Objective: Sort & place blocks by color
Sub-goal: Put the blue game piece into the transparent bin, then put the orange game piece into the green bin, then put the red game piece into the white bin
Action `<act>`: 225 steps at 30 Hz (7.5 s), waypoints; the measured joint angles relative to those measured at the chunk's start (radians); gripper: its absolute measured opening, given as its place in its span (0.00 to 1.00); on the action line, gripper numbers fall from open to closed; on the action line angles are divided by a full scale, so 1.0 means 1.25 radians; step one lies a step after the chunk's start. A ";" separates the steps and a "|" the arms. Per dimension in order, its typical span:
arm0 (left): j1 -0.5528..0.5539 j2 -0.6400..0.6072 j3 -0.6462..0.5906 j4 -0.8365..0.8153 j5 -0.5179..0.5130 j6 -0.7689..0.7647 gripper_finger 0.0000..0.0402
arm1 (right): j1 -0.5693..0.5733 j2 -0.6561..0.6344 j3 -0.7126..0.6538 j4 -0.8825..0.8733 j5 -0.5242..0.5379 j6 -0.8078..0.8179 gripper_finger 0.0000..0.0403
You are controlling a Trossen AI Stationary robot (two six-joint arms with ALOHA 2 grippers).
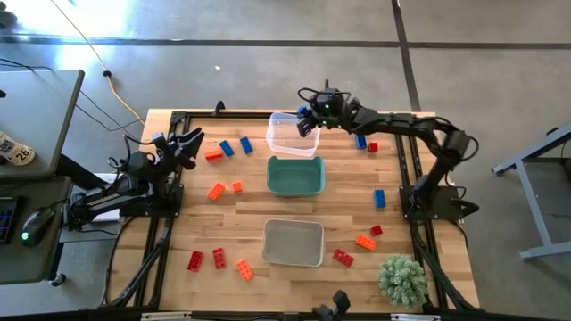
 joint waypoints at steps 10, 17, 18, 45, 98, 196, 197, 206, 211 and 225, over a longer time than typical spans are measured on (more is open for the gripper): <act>0.000 0.090 0.091 -0.053 -0.016 0.078 0.53 | -0.025 0.078 0.000 -0.055 -0.117 0.003 0.35; 0.000 0.256 0.205 -0.182 -0.058 0.171 0.53 | -0.025 0.079 0.000 -0.058 -0.126 -0.035 0.41; 0.001 0.281 0.221 -0.201 -0.065 0.180 0.53 | -0.025 0.079 0.000 -0.059 -0.130 -0.034 0.42; 0.144 0.795 0.541 -0.787 0.071 0.242 0.53 | -0.025 0.079 0.368 -0.455 -0.167 -0.363 0.54; 0.274 1.340 0.616 -0.864 0.100 0.528 0.46 | 0.017 0.079 0.437 -0.564 -0.162 -0.109 0.54; -0.235 1.289 1.114 -0.848 0.378 0.323 0.45 | 0.940 0.079 -0.010 -0.630 -0.005 0.771 0.65; -0.242 1.289 1.129 -0.866 0.371 0.318 0.45 | 0.940 0.079 -0.020 -0.612 -0.005 0.771 0.65; -0.304 1.221 1.162 -1.027 0.282 0.268 0.45 | 0.940 0.079 -0.063 -0.572 -0.018 0.773 0.65; -0.335 1.172 1.161 -1.150 0.171 0.213 0.45 | 0.936 0.084 -0.083 -0.542 -0.025 0.773 0.56; -0.402 1.021 1.092 -1.283 0.102 0.028 0.45 | 0.909 0.082 -0.091 -0.537 -0.056 0.769 0.29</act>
